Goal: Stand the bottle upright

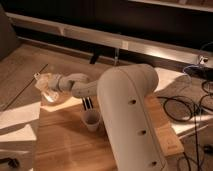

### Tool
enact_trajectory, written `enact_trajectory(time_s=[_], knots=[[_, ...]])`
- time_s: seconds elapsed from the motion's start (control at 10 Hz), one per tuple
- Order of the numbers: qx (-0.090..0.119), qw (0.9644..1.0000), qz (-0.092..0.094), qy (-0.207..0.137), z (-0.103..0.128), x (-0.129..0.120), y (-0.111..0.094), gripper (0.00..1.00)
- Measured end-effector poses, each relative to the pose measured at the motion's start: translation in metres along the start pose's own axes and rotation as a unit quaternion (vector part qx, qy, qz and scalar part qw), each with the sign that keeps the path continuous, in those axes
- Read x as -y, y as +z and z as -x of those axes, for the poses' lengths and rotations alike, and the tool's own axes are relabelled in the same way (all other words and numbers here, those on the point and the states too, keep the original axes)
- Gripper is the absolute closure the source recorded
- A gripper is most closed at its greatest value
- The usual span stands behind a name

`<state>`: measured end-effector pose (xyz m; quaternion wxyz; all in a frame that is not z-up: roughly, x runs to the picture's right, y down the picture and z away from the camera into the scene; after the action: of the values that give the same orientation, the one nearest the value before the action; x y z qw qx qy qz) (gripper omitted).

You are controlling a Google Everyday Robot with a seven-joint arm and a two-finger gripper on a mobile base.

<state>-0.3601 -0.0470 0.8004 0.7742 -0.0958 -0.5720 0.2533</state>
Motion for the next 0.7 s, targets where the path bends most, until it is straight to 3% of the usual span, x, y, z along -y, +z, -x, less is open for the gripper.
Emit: enact_trajectory(time_s=[0.7], knots=[[0.011, 0.9999, 0.010, 0.007, 0.003, -0.012, 0.000, 1.00]])
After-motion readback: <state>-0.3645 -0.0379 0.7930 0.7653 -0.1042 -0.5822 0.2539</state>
